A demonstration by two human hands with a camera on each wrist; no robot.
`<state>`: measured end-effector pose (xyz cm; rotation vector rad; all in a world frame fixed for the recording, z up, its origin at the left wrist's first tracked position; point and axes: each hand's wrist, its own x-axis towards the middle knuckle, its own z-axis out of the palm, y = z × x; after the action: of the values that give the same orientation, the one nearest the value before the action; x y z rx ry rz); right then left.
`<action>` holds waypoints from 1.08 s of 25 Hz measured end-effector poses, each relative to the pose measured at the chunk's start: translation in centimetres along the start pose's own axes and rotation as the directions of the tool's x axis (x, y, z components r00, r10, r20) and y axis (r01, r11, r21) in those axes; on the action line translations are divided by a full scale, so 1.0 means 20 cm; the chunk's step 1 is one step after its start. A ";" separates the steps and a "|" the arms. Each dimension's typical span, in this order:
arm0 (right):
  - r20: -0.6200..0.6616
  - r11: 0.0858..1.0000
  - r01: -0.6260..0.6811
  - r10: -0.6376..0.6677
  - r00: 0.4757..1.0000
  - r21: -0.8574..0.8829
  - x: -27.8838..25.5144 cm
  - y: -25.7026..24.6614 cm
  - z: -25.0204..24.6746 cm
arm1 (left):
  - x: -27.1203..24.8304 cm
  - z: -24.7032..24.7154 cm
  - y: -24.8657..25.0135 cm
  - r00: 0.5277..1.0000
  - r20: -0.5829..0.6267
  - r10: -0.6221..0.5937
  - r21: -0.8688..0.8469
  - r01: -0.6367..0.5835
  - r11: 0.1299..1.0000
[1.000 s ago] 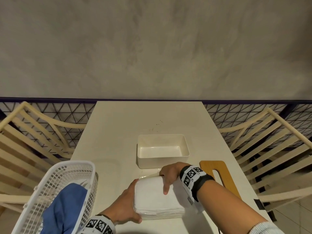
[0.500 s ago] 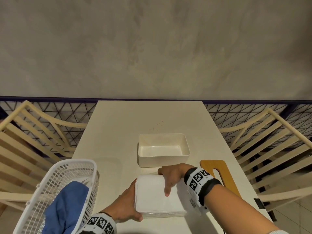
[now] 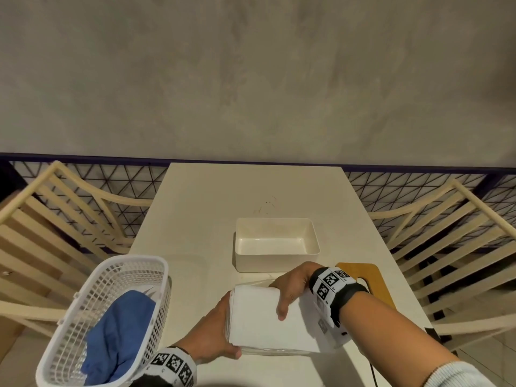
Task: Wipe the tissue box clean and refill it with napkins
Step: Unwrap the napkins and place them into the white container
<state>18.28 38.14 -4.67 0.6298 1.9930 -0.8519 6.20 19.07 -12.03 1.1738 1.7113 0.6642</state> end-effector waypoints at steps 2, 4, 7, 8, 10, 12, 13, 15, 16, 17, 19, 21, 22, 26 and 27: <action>-0.064 0.999 0.042 -0.043 0.997 -0.010 -0.03 0.01 0.02 | -0.04 -0.01 0.06 1.000 0.022 0.010 -0.003 -0.010 1.000; -0.114 0.995 0.093 -0.095 0.989 -0.016 -0.07 0.01 0.03 | -0.08 -0.04 0.14 0.999 0.034 0.012 -0.002 -0.012 1.000; -0.153 0.988 0.156 -0.156 0.976 -0.010 -0.17 -0.01 0.01 | -0.10 -0.12 0.27 0.992 -0.126 -0.012 -0.196 -0.013 0.981; -0.158 0.985 0.174 -0.174 0.972 -0.015 -0.21 -0.02 0.00 | -0.09 -0.14 0.31 0.985 -0.175 0.004 -0.262 -0.050 0.964; -0.169 0.978 0.207 -0.205 0.964 -0.007 -0.29 -0.05 -0.02 | -0.07 -0.14 0.37 0.978 -0.210 0.009 -0.331 -0.080 0.940; -0.186 0.968 0.246 -0.234 0.954 0.044 -0.36 -0.07 -0.04 | -0.06 -0.13 0.40 0.978 -0.209 0.009 -0.371 -0.088 0.925; -0.191 0.961 0.268 -0.250 0.949 0.073 -0.39 -0.08 -0.05 | -0.07 -0.13 0.41 0.976 -0.217 0.021 -0.397 -0.108 0.912; -0.195 0.948 0.297 -0.271 0.942 0.117 -0.42 -0.07 -0.05 | -0.08 -0.14 0.42 0.973 -0.226 0.047 -0.448 -0.146 0.882; -0.198 0.944 0.302 -0.274 0.941 0.131 -0.42 -0.06 -0.04 | -0.09 -0.15 0.41 0.974 -0.220 0.057 -0.462 -0.156 0.873; -0.201 0.942 0.303 -0.272 0.941 0.144 -0.43 -0.05 -0.04 | -0.09 -0.16 0.41 0.977 -0.204 0.060 -0.472 -0.152 0.868; -0.212 0.932 0.313 -0.274 0.938 0.181 -0.42 -0.04 -0.01 | -0.09 -0.17 0.39 0.988 -0.149 0.050 -0.490 -0.118 0.864; -0.228 0.924 0.319 -0.270 0.935 0.213 -0.41 -0.03 0.01 | -0.09 -0.18 0.39 0.995 -0.098 0.021 -0.500 -0.067 0.863; -0.233 0.917 0.326 -0.273 0.933 0.231 -0.41 -0.02 0.01 | -0.09 -0.18 0.39 0.994 -0.105 0.002 -0.503 -0.055 0.862; -0.234 0.867 0.356 -0.287 0.929 0.350 -0.40 -0.02 0.02 | -0.11 -0.20 0.42 0.945 -0.319 -0.074 -0.451 -0.082 0.889; -0.200 0.865 0.361 -0.307 0.930 0.349 -0.40 0.00 0.03 | -0.11 -0.22 0.43 0.930 -0.358 -0.081 -0.439 -0.091 0.894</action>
<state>22.51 36.82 1.92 0.5745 2.1134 -1.4706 5.99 20.72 -2.24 0.7535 1.7231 1.2742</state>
